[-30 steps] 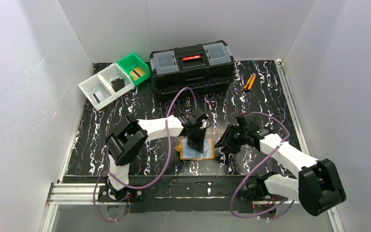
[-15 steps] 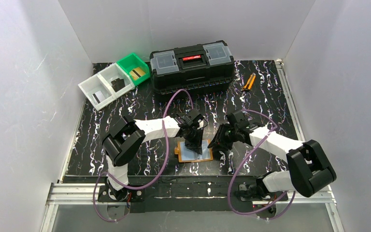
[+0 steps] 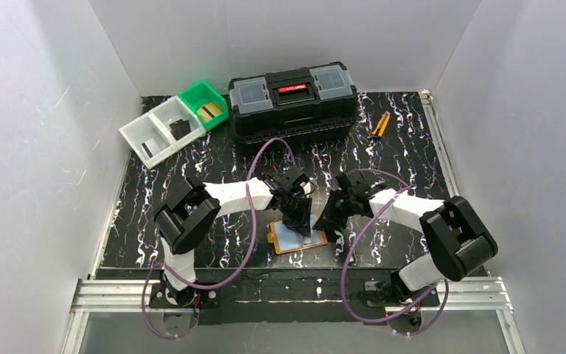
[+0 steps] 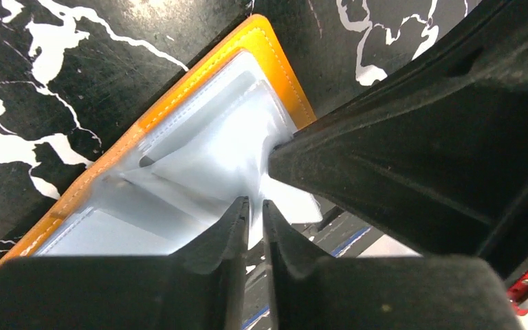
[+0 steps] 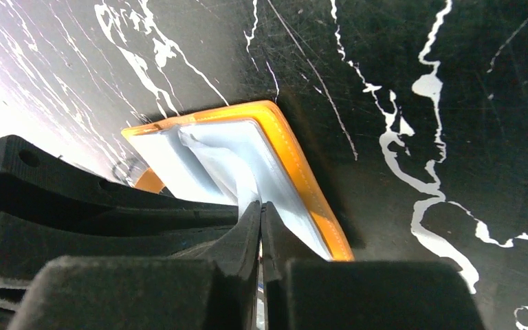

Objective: Take the credit cards out of the card holder
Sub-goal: Remove the credit card from the card holder.

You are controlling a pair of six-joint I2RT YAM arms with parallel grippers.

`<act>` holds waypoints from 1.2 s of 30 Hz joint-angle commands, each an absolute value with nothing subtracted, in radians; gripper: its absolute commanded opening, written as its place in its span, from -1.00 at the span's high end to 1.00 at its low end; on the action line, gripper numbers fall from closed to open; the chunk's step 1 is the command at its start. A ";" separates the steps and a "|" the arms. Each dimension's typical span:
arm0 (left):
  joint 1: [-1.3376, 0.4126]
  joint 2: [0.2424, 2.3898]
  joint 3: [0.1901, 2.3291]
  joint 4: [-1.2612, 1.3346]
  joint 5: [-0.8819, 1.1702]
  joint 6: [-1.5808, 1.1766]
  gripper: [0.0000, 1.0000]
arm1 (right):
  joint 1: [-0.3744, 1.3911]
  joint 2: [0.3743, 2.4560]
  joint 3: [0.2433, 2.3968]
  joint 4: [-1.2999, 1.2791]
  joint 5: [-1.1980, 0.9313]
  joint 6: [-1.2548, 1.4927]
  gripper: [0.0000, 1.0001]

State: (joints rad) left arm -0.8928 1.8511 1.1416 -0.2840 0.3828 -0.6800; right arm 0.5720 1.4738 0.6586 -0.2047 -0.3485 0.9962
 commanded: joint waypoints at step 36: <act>-0.818 1.710 1.058 -0.504 0.028 -0.658 1.00 | 0.734 1.532 0.916 -0.379 -0.235 0.955 0.76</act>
